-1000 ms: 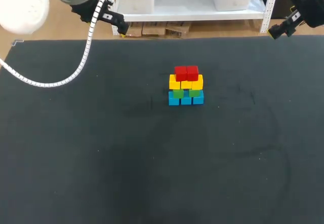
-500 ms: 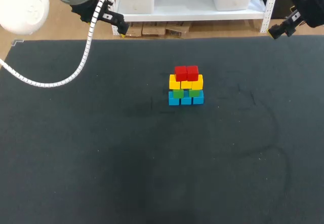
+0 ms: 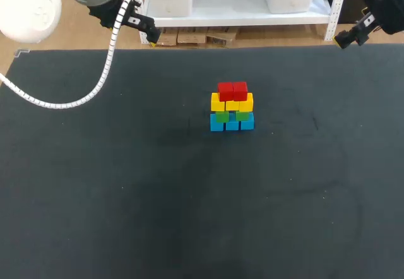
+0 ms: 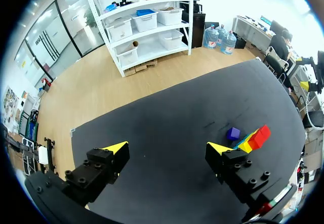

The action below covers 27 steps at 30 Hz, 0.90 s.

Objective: Place the blue cubes, place green cubes on the blue cubes, place the yellow cubes on the green cubes, then place the red cubes on the yellow cubes, and place purple cube on the red cubes.

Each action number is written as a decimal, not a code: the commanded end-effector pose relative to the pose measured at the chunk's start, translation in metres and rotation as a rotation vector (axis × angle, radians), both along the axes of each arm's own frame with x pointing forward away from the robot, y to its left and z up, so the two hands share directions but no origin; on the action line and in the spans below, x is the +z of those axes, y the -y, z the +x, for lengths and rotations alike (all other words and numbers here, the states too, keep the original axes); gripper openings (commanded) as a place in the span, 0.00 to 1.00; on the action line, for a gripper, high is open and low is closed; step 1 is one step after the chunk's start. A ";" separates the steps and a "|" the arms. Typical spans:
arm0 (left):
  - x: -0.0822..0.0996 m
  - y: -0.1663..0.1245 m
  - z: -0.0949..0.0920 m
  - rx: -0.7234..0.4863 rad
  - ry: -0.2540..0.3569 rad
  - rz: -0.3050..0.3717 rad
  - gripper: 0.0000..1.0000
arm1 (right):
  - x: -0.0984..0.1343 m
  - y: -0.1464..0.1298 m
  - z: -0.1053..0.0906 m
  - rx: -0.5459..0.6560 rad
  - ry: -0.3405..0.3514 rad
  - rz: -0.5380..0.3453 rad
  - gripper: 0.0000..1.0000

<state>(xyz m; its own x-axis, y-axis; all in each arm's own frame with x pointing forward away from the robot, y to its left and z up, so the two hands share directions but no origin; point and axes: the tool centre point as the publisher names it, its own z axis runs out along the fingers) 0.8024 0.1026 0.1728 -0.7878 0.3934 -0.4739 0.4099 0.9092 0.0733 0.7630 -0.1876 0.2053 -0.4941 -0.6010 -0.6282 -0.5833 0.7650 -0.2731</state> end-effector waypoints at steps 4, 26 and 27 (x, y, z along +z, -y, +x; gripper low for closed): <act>0.000 0.000 -0.001 -0.001 0.001 -0.001 1.00 | -0.001 -0.001 -0.001 -0.004 0.006 -0.001 1.00; 0.000 0.000 -0.001 -0.001 0.001 -0.001 1.00 | 0.023 -0.012 -0.009 0.201 -0.099 -0.160 1.00; 0.000 0.000 -0.001 -0.001 0.001 -0.001 1.00 | 0.022 -0.016 -0.007 0.207 -0.124 -0.174 1.00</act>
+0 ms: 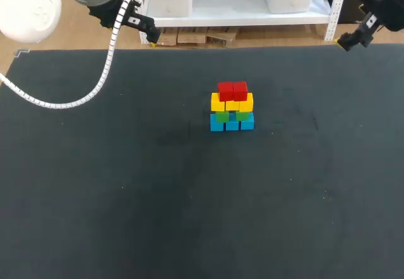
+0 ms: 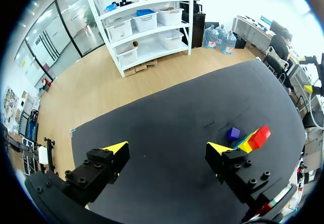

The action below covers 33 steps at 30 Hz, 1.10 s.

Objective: Place the blue cubes, place green cubes on the blue cubes, place the yellow cubes on the green cubes, then place the red cubes on the yellow cubes, and place purple cube on the red cubes.

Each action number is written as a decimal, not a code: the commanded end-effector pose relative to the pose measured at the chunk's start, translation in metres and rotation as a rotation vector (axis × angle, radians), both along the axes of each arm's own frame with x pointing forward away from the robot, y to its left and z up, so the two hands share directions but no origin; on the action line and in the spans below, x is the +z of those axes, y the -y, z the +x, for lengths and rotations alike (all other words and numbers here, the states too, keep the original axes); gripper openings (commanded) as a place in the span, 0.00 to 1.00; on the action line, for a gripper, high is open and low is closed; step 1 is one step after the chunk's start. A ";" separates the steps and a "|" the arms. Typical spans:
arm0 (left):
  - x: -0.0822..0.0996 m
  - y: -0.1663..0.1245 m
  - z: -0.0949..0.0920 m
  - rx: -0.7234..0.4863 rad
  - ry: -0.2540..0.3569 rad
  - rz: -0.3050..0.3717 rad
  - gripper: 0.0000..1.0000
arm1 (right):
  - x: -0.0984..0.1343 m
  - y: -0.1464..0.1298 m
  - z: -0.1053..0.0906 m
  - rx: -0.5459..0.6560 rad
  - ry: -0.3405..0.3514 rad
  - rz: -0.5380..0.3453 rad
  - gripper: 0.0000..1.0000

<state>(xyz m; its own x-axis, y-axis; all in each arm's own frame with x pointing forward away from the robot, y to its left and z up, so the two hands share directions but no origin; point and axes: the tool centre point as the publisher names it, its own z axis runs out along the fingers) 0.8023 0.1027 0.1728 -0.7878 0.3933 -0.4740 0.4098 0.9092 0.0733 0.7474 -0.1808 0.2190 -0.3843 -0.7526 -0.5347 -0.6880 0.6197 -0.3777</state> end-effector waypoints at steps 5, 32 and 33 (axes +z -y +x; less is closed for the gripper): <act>0.000 0.000 -0.001 -0.001 0.001 -0.001 1.00 | 0.008 -0.034 0.019 0.026 -0.185 -0.049 1.00; 0.000 0.000 -0.001 -0.001 0.001 -0.001 1.00 | -0.031 -0.171 0.046 -0.267 -0.791 0.339 1.00; 0.000 0.000 -0.001 -0.001 0.001 -0.001 1.00 | -0.034 -0.174 0.044 -0.279 -0.790 0.333 1.00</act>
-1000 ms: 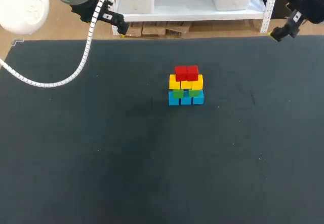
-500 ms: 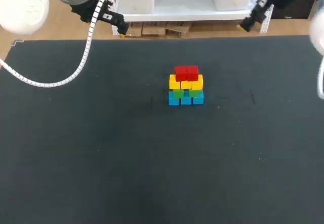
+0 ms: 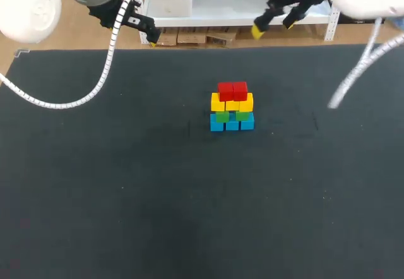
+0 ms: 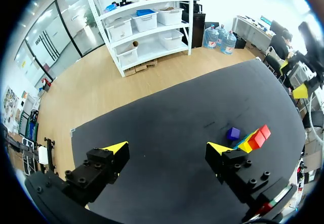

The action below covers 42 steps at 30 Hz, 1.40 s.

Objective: Place the blue cubes, place green cubes on the blue cubes, place the yellow cubes on the green cubes, then place the red cubes on the yellow cubes, and place purple cube on the red cubes.

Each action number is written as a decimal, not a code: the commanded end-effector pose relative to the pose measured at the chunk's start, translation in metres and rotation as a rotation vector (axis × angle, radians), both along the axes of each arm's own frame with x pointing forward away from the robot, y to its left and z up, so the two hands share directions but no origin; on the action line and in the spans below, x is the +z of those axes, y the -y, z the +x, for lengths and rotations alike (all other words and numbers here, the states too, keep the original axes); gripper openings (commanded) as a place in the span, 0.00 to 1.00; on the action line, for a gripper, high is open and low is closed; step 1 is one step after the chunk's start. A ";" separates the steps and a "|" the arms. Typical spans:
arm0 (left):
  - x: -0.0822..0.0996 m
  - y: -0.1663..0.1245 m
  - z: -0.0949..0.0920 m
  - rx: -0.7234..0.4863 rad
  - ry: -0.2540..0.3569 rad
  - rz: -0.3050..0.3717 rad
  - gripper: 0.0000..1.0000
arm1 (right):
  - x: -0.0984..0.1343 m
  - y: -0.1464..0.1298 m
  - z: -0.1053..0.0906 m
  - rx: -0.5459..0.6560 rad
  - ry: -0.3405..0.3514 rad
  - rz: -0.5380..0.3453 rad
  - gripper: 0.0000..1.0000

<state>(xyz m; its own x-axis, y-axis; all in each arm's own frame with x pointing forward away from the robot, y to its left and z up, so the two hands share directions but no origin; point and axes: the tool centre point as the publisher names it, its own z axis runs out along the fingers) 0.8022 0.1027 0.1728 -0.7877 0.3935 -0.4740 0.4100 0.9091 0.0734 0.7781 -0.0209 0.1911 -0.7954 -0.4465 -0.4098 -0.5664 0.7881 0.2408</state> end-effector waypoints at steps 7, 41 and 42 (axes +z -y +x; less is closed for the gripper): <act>0.000 0.000 -0.001 0.000 0.001 -0.001 1.00 | -0.030 -0.035 0.013 -0.155 -0.271 -0.088 1.00; 0.000 0.000 -0.001 0.000 0.001 -0.001 1.00 | -0.129 -0.067 -0.015 -0.429 -0.345 -0.261 1.00; 0.000 0.000 -0.001 0.000 0.001 -0.001 1.00 | -0.131 -0.068 -0.014 -0.437 -0.326 -0.259 1.00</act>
